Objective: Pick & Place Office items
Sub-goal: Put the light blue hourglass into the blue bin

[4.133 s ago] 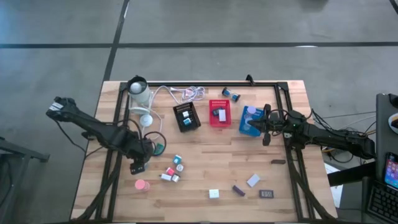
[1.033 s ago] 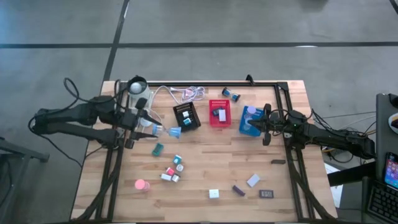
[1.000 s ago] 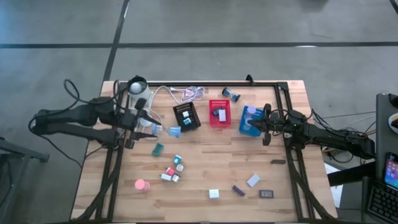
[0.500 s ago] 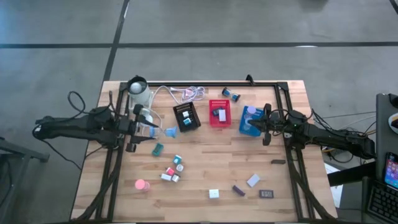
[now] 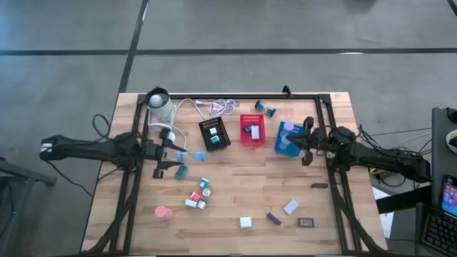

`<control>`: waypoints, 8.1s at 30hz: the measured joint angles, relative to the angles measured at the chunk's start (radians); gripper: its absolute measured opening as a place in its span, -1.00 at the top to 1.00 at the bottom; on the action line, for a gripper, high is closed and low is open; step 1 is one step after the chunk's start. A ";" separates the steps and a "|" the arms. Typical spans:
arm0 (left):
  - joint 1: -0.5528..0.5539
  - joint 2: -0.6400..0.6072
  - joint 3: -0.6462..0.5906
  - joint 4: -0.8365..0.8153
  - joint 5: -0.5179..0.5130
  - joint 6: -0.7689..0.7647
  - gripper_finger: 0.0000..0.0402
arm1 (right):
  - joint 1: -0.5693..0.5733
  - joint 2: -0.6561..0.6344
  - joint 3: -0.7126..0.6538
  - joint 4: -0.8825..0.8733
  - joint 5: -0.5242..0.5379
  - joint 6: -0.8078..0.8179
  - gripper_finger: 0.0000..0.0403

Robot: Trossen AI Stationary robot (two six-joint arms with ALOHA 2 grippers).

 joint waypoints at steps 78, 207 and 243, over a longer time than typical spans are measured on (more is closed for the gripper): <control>0.097 0.662 0.734 -0.143 0.028 -0.128 0.00 | 0.428 0.918 0.908 -0.115 0.473 -1.108 -0.58; 0.155 -0.205 0.117 -0.357 -0.006 -0.015 0.97 | 0.383 -0.022 0.226 -0.304 0.377 -0.400 0.05; 0.155 -0.204 0.116 -0.357 -0.007 0.023 0.94 | 0.383 -0.098 0.175 -0.375 0.355 -0.462 0.05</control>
